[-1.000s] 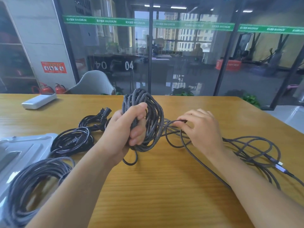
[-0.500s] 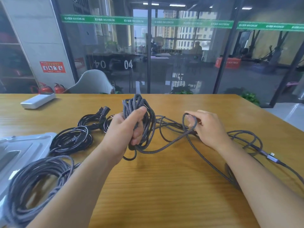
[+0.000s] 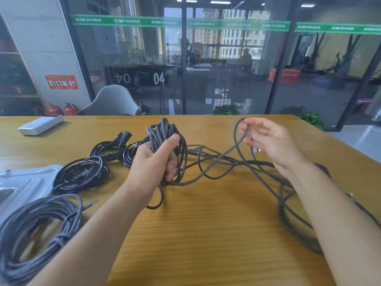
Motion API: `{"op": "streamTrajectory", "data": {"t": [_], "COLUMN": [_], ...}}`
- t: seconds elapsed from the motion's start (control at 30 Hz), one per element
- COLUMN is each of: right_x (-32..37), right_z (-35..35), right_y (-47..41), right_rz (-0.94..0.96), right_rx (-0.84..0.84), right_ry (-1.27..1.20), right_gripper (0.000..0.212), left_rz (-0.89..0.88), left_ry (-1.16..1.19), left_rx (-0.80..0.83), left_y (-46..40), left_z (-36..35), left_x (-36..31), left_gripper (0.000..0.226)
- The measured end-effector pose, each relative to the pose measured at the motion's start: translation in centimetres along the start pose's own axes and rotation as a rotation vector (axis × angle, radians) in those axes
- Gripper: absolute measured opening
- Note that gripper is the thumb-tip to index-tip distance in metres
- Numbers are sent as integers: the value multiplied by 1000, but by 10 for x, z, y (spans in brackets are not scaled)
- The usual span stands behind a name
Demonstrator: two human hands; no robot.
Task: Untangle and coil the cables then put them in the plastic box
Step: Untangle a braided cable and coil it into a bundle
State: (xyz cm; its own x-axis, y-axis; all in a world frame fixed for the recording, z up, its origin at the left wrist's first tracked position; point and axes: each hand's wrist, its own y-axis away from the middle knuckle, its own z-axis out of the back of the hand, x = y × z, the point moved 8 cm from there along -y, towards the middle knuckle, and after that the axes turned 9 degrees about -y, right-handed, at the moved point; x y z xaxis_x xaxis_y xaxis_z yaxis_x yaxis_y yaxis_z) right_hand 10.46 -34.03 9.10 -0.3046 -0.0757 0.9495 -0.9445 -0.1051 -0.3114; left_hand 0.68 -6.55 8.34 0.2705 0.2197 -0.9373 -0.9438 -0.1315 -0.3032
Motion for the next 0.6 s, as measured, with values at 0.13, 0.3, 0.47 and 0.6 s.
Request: {"op": "streamTrajectory", "data": {"t": [0.13, 0.3, 0.47, 0.6], "right_x": [-16, -34, -32, -17], "right_z": [-5, -15, -22, 1], "right_y": [-1, 2, 8, 7], "right_rz": [-182, -402, -389, -231], "right_rx": [26, 80, 141, -26], "right_ry": [-399, -292, 73, 681], "right_gripper": [19, 22, 18, 27], "left_rz": [17, 20, -3, 13], "left_ry": [-25, -35, -67, -46], "left_rx": [-21, -4, 65, 77], "left_y": [0, 0, 7, 9], "left_z": [2, -2, -17, -22], "left_x": [5, 6, 0, 1], "left_gripper": [48, 48, 52, 50]}}
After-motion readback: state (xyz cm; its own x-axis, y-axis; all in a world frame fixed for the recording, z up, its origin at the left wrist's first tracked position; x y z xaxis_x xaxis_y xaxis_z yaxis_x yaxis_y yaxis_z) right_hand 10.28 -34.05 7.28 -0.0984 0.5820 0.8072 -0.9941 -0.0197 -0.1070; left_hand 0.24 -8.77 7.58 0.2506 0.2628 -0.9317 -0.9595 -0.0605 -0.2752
